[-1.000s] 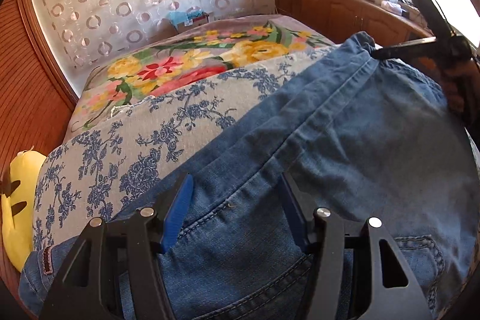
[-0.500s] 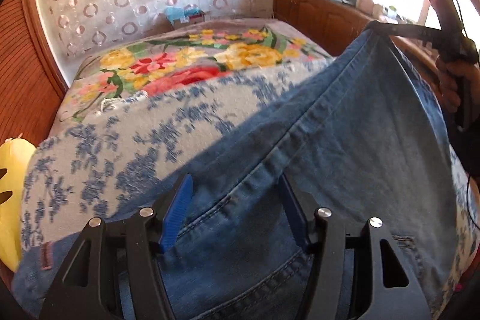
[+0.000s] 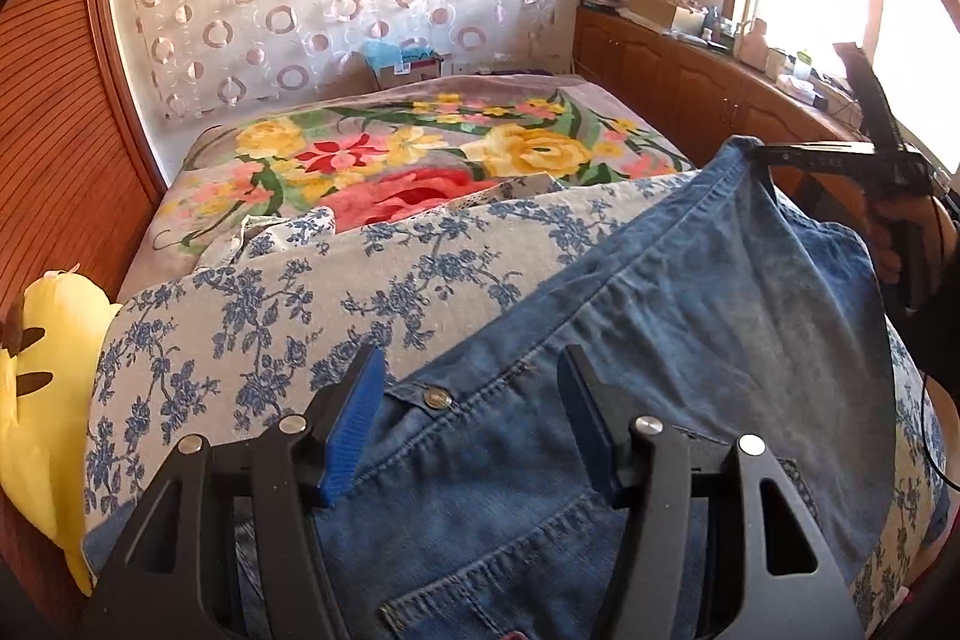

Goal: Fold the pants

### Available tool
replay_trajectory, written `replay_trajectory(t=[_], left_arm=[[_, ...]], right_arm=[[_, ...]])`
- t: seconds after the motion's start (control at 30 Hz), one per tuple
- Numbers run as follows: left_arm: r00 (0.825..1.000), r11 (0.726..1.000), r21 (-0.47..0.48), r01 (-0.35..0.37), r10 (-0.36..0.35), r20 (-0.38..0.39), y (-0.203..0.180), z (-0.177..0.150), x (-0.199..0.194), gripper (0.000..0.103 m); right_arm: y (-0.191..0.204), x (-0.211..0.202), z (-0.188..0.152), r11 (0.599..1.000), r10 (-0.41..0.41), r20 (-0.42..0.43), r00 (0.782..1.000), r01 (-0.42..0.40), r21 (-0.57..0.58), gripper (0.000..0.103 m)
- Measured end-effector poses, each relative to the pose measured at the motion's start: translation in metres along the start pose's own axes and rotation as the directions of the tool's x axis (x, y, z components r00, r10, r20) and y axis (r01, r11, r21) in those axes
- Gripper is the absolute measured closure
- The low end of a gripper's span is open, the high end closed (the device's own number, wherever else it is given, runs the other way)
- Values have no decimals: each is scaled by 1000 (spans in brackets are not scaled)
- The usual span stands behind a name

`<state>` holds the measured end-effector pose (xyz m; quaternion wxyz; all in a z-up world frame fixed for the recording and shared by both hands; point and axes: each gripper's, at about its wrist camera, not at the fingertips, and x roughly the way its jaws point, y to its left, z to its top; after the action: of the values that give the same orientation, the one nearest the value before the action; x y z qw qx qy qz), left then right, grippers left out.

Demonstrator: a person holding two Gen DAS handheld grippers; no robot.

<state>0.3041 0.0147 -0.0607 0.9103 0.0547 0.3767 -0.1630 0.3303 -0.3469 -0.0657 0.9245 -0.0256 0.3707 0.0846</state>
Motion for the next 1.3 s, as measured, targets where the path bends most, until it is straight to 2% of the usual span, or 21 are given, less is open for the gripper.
replay_trajectory(t=[0.13, 0.4, 0.5, 0.6, 0.73, 0.93, 0.97, 1.0, 1.03, 1.17, 1.23, 1.3], left_arm=[[999, 999, -5, 51, -51, 16, -10, -6, -5, 42], [994, 994, 18, 106, -106, -14, -38, -17, -15, 42], [992, 992, 26, 125, -125, -12, -49, -23, -20, 42], [990, 990, 26, 137, -137, -14, -58, -31, -25, 42], [990, 990, 34, 138, -138, -22, -68, -43, -32, 42], [992, 992, 33, 123, -122, -31, -73, -61, -45, 42], [992, 992, 32, 121, -120, -32, -73, -63, -46, 42], [993, 993, 32, 118, -117, -33, -73, -66, -48, 42], [993, 993, 32, 114, -113, -33, -73, -69, -51, 42], [994, 993, 34, 110, -109, -31, -76, -78, -60, 42], [993, 992, 36, 119, -118, -29, -80, -82, -66, 42], [992, 991, 47, 126, -125, -24, -86, -85, -70, 42]], right_arm=[[-9, -29, -23, 1000, -13, 8, 1000, 13, 3, 73], [-18, -94, -73, 998, -4, 3, 1000, 4, 71, 72], [-23, -109, -92, 995, -1, -6, 1000, 2, 95, 68], [-24, -110, -100, 992, 15, -20, 1000, -12, 125, 65], [-23, -112, -107, 981, 90, -29, 996, -83, 176, 65], [-21, -111, -104, 970, 144, -39, 989, -133, 206, 65], [-22, -109, -102, 969, 149, -36, 988, -139, 203, 69], [-21, -110, -98, 969, 153, -20, 988, -146, 199, 91], [-22, -113, -95, 969, 159, 0, 987, -156, 191, 100], [-28, -137, -84, 972, 104, 119, 987, -126, 200, 100], [-27, -138, -84, 969, 106, 106, 989, -126, 214, 100], [-21, -137, -88, 976, 80, 74, 994, -93, 196, 100]])
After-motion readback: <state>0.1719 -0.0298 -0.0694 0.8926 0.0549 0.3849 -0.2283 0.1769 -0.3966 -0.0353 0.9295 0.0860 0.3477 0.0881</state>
